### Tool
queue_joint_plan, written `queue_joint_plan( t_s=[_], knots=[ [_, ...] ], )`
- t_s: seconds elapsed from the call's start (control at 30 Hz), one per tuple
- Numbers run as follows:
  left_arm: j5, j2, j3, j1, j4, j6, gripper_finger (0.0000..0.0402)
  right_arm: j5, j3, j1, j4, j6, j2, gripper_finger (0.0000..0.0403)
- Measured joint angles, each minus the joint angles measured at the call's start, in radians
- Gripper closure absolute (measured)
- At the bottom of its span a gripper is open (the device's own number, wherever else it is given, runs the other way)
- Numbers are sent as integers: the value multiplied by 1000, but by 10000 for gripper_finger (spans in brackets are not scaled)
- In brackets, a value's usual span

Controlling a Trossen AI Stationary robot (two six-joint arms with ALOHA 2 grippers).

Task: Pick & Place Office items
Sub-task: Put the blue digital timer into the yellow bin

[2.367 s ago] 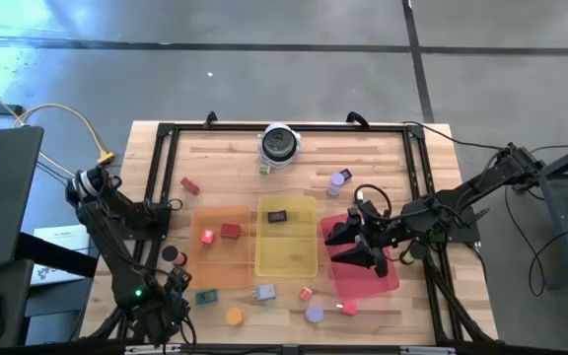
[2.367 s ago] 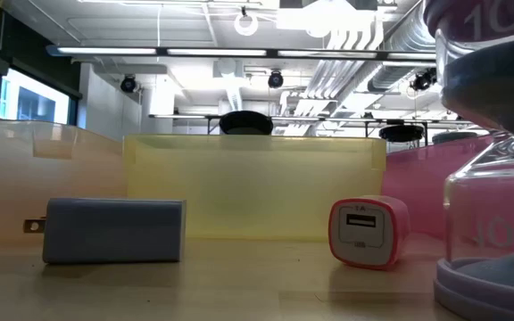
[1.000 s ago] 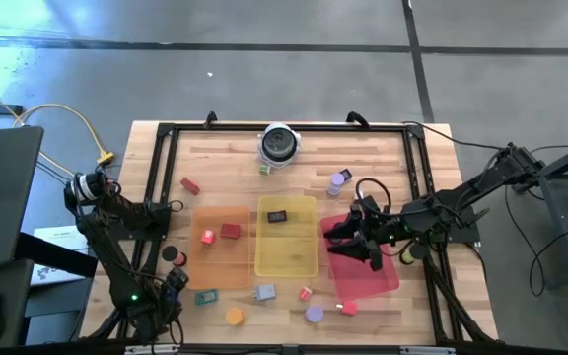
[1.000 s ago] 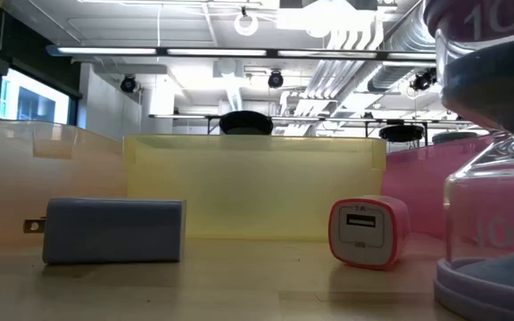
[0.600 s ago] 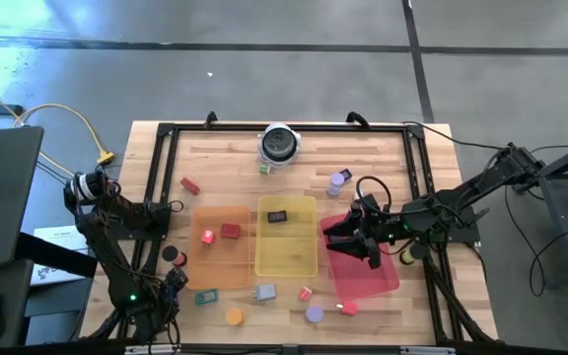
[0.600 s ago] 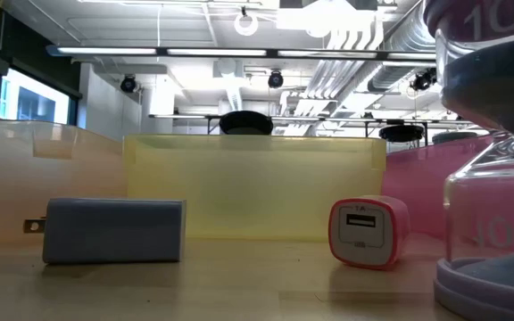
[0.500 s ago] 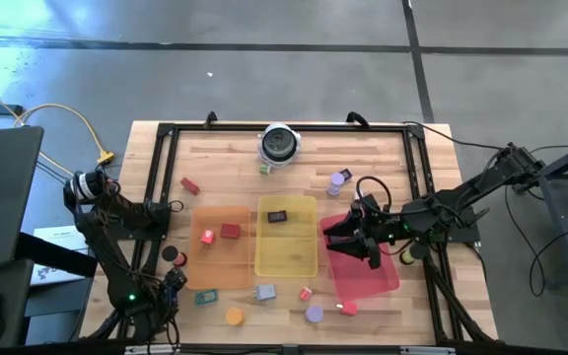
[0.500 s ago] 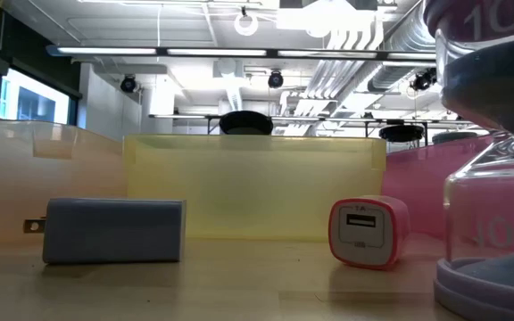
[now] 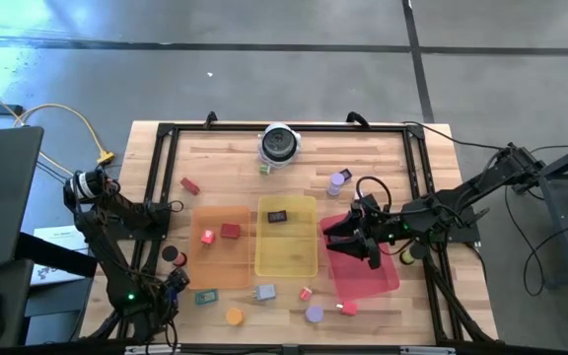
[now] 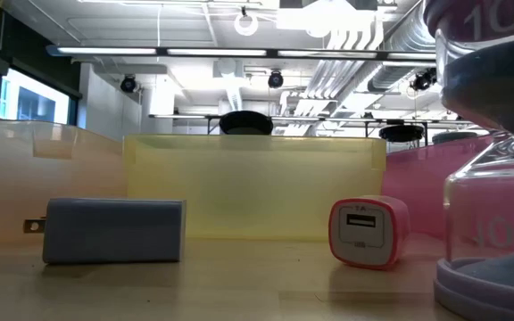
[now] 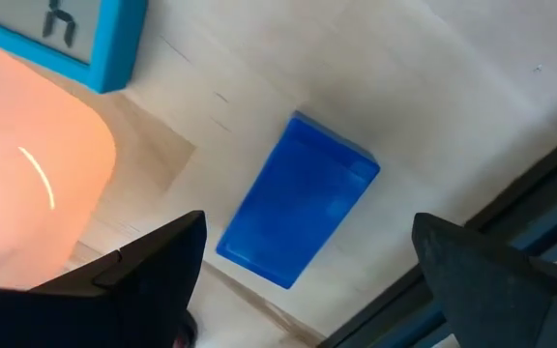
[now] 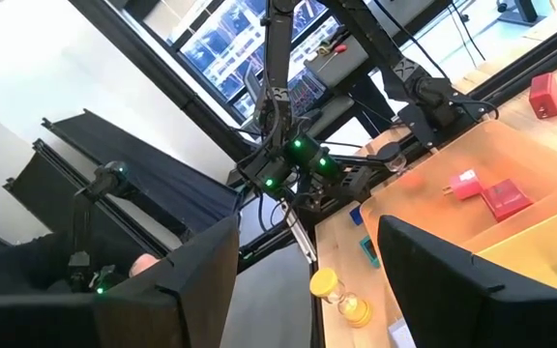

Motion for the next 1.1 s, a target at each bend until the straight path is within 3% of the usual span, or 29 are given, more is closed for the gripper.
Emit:
queue_joint_plan(
  t_s=[0.47, 0.83, 0.97, 1.1],
  knots=[
    [5, -1, -52, 9, 95, 100, 43, -3, 0, -28, -43, 0, 0, 165],
    [99, -4, -95, 36, 140, 99, 47, -3, 0, -28, -45, 0, 0, 165],
    [131, -4, -95, 51, 138, 105, 83, -1, 0, -28, -46, 0, 0, 165],
    [139, -3, -96, 58, 138, 96, 152, 0, 0, -28, -46, 5, 0, 165]
  ],
)
